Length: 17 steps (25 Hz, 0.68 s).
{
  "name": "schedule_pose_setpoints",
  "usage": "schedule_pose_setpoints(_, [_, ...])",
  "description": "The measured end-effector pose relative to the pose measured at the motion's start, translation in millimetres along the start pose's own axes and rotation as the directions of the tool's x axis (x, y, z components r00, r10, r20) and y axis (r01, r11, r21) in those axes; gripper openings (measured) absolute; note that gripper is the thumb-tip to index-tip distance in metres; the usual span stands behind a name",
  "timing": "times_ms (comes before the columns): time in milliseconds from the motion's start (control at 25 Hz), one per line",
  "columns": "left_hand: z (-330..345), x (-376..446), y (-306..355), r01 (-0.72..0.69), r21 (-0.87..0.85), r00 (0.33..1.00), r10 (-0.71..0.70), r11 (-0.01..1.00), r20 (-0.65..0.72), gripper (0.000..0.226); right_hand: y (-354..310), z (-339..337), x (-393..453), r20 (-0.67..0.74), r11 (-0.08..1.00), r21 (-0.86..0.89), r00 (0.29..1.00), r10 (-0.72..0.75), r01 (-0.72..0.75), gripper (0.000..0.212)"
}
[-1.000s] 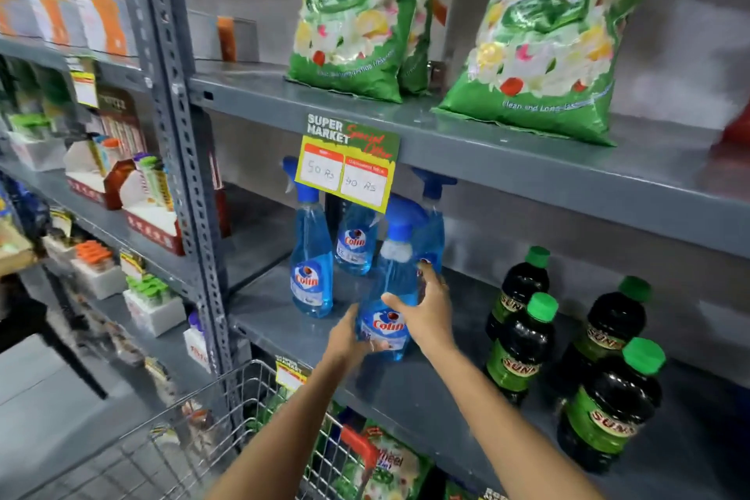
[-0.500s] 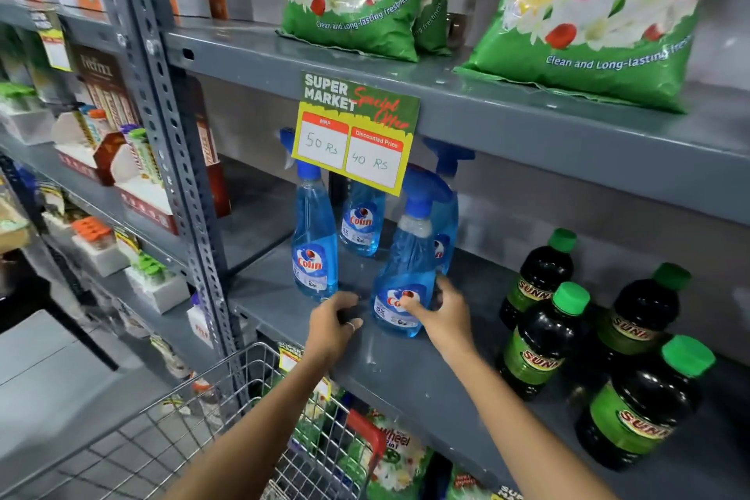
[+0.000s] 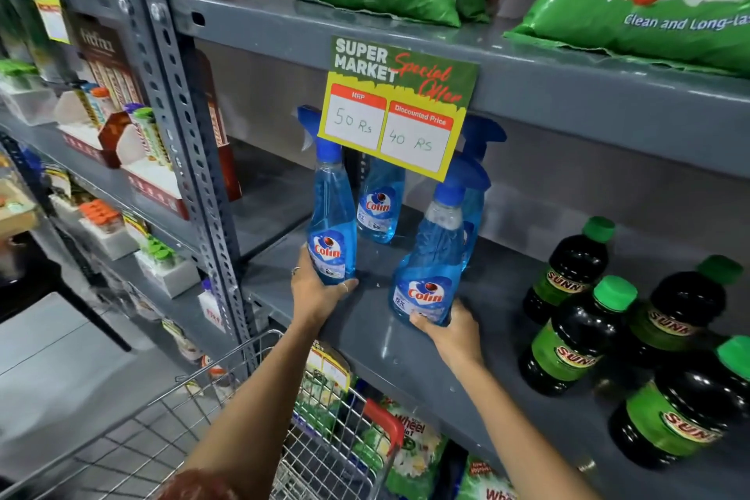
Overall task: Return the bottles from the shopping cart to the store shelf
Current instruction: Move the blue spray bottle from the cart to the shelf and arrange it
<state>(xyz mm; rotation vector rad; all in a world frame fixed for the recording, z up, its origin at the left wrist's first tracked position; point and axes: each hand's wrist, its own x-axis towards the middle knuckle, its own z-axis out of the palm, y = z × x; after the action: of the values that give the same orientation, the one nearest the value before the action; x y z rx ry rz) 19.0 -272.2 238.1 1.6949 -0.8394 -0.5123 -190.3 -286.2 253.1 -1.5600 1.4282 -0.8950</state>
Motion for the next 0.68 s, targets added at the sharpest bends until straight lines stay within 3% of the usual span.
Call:
schedule_pose_setpoints(320, [-2.5, -3.2, 5.0, -0.038, -0.006, 0.998, 0.038, 0.999, 0.041, 0.08, 7.1, 9.2, -18.0, -0.047, 1.0, -0.016, 0.999, -0.023, 0.023, 0.036])
schedule_pose_setpoints(560, [-2.1, -17.1, 4.8, 0.08, -0.071, 0.997, -0.079, 0.994, 0.013, 0.11, 9.0, 10.2, -19.3, -0.052, 0.999, 0.0, 0.998, -0.035, 0.035, 0.041])
schedule_pose_setpoints(680, [-3.1, -45.0, 11.1, 0.05, -0.113, 0.997, -0.056, 0.992, -0.053, 0.088, 11.4, 7.1, -23.7, 0.001, 0.999, 0.023, 0.999, -0.037, 0.037, 0.047])
